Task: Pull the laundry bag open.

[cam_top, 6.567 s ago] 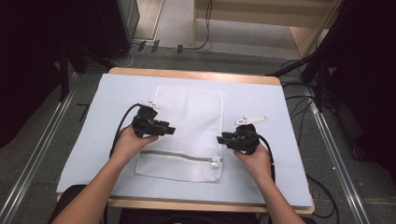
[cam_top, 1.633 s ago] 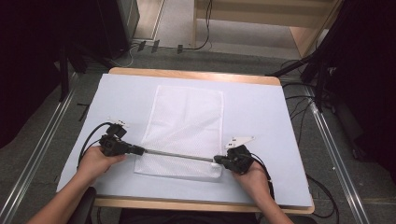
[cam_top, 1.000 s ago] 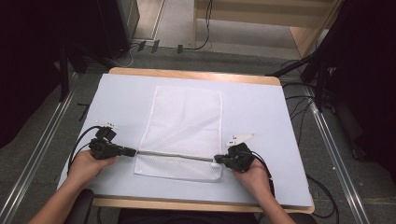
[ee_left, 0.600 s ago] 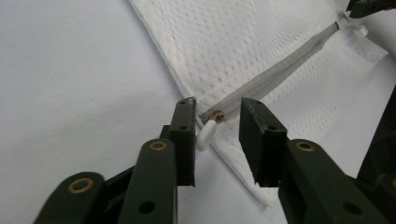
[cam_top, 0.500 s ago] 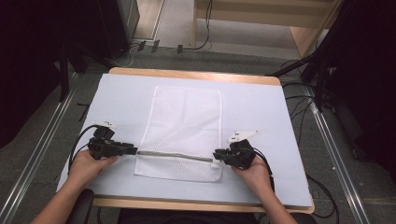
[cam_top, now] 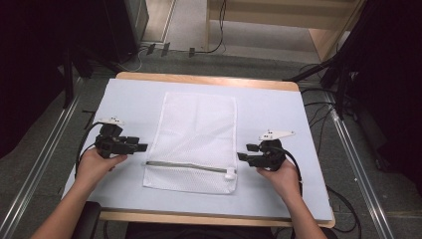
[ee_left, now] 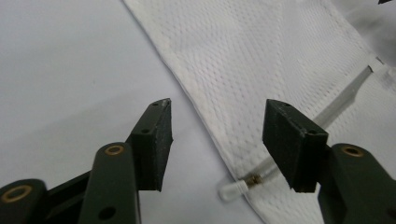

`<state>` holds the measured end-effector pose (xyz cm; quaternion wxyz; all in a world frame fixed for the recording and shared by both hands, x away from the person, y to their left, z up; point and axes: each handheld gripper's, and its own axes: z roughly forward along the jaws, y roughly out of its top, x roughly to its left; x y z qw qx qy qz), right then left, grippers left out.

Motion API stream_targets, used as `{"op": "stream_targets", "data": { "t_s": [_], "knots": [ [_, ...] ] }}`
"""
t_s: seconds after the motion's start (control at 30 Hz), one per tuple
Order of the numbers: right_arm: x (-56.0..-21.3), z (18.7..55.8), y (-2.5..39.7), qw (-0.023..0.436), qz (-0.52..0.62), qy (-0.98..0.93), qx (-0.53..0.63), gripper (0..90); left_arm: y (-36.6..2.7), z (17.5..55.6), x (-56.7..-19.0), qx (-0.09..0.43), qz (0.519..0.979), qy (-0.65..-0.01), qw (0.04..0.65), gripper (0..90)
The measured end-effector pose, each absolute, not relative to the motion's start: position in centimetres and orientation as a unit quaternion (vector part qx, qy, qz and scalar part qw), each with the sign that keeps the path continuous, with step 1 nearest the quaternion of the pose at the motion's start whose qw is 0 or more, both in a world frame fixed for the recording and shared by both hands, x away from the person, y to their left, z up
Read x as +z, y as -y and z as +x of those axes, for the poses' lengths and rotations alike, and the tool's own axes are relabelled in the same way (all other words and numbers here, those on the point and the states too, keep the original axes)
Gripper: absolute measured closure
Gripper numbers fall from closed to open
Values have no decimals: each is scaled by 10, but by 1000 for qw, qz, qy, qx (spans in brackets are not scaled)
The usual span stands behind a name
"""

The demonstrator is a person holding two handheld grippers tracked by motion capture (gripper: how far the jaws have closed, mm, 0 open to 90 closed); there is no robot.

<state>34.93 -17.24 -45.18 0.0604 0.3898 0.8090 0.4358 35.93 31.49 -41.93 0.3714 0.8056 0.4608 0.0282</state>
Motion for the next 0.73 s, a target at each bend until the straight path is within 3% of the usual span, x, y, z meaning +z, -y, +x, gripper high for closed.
{"op": "stream_targets", "data": {
  "t_s": [0.47, 0.73],
  "knots": [
    [-457, 362, 199, 81, 424, -787, 440, 342, -308, 386, -427, 80, 802, -465, 366, 352],
    [-460, 363, 196, 79, 427, -786, 440, 309, -318, 380, -434, 73, 795, -476, 370, 325]
  ]
}}
